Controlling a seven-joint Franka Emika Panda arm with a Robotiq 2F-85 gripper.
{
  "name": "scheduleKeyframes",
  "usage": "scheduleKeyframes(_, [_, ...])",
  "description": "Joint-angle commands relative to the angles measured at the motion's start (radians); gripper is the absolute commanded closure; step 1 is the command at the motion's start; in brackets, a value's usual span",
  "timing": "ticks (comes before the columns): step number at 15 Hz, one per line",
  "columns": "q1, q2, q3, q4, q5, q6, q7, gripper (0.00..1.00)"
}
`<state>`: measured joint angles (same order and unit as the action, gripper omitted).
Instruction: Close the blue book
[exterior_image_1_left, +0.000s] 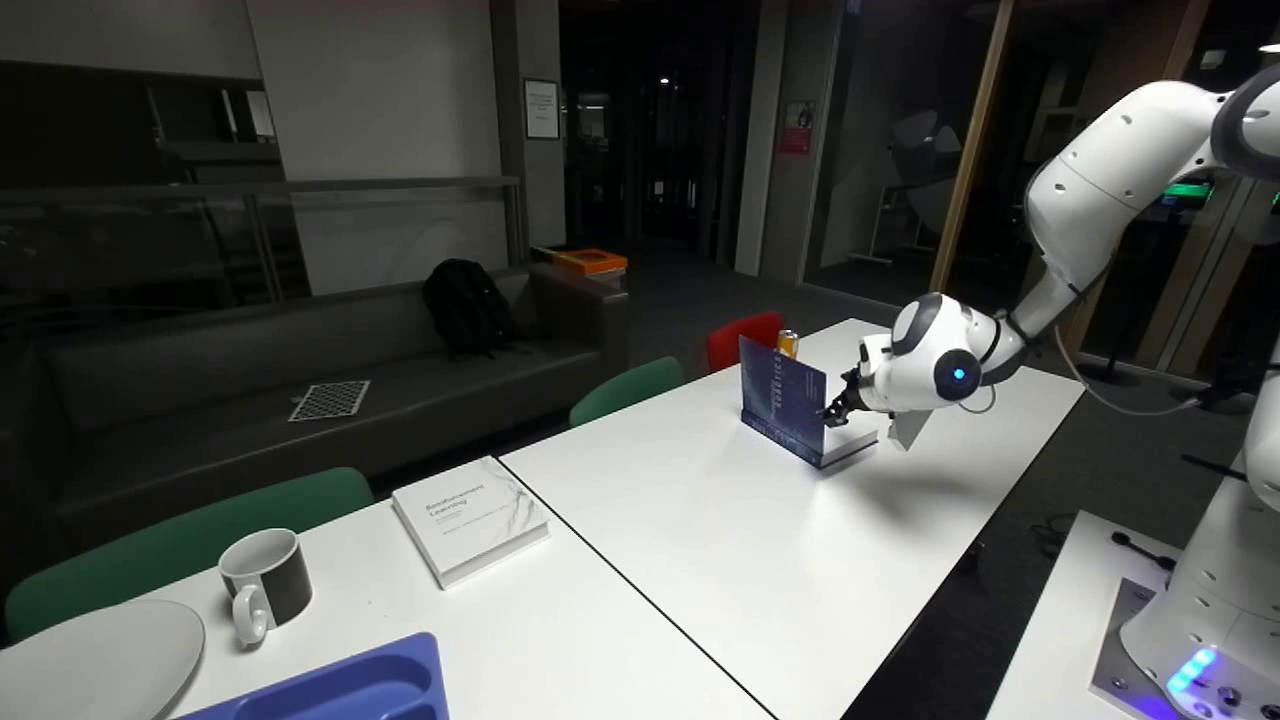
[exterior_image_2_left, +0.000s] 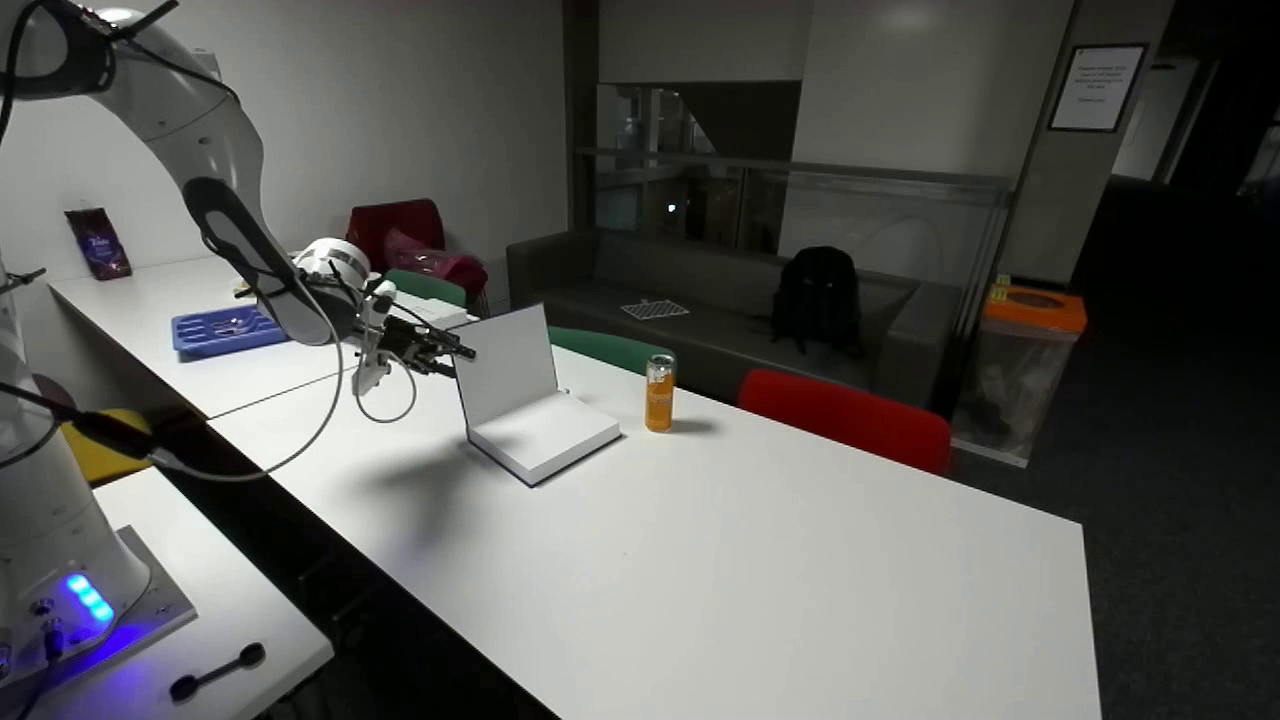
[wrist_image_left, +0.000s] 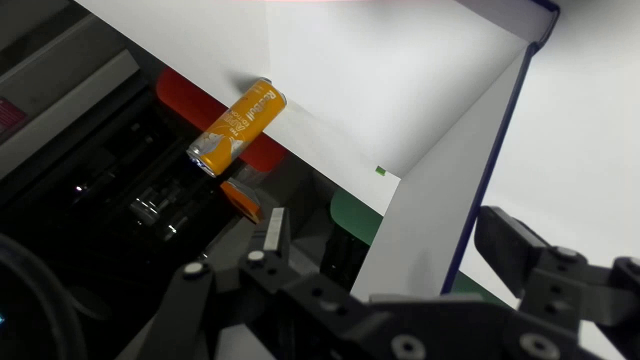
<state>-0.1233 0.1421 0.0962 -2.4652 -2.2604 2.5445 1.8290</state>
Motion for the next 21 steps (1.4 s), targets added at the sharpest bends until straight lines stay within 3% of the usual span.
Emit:
scheduleKeyframes(1, [0.021,-0.06,-0.028,-0.05,0.029,-0.05,0.039,0.0])
scheduleKeyframes(14, [0.003,-0.092,-0.119,-0.095,0.037,-0.064,0.134,0.0])
scheduleKeyframes(21, [0.015,-0.126,-0.125,-0.116,0.052,-0.061,0.117,0.0])
